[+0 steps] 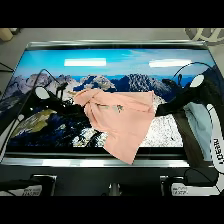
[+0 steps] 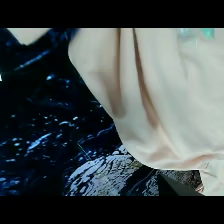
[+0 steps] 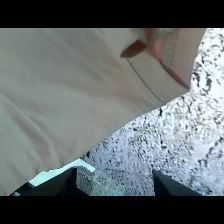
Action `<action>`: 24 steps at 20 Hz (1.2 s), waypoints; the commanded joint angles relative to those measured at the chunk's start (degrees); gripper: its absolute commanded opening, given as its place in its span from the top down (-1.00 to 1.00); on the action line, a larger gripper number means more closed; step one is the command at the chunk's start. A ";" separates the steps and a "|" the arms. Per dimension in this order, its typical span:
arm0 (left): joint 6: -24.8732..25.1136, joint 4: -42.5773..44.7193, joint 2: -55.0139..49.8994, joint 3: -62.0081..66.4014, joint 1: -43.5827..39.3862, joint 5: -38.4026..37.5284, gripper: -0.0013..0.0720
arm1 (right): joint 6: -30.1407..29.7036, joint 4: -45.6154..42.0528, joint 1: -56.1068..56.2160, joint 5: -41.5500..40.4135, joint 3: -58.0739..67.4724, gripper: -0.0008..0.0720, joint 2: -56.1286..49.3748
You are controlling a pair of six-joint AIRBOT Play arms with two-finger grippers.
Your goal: Fold the shirts.
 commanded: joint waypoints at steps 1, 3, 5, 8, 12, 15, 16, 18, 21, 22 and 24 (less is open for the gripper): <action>0.70 -4.26 -3.50 -3.63 -4.07 4.11 -0.97 | -0.15 1.01 2.84 -2.69 -4.81 -0.43 0.55; 0.72 -4.46 -5.11 -3.58 -6.19 8.15 -0.97 | -0.11 1.03 4.79 -2.99 -5.27 -0.43 0.52; 0.68 -4.79 -6.03 -3.56 -7.17 10.95 -0.97 | -0.13 0.94 6.47 -3.56 -6.29 -0.75 0.52; 0.66 -5.44 -7.08 -3.58 -7.26 12.63 -0.64 | 0.17 0.94 7.13 -5.22 -9.86 -0.88 0.52; -1.97 -5.46 -7.10 -3.56 -7.26 18.36 0.31 | 1.79 5.33 7.13 -6.21 -15.89 -0.87 0.55; -2.32 -5.46 -6.88 -3.56 -7.26 17.77 0.89 | 1.84 9.03 7.13 -11.69 -20.02 -0.87 0.52; -2.27 -5.42 -6.67 -3.56 -7.26 17.44 0.89 | 1.84 10.91 7.13 -13.20 -21.07 -0.86 0.52; -2.10 -5.42 -5.97 -3.56 -7.26 17.42 0.89 | 1.84 14.47 7.13 -14.97 -22.80 -0.76 0.52; -2.10 -5.42 -4.00 -3.54 -7.26 17.40 0.89 | 0.85 16.55 7.13 -15.54 -23.41 0.24 0.59; -2.03 -5.40 -2.75 -3.41 -7.26 17.38 0.89 | 0.92 16.50 7.10 -15.45 -22.99 0.93 0.61; 2.23 -4.81 1.53 -1.79 -7.26 16.79 0.89 | -3.89 16.37 7.10 -13.81 -19.89 0.92 2.05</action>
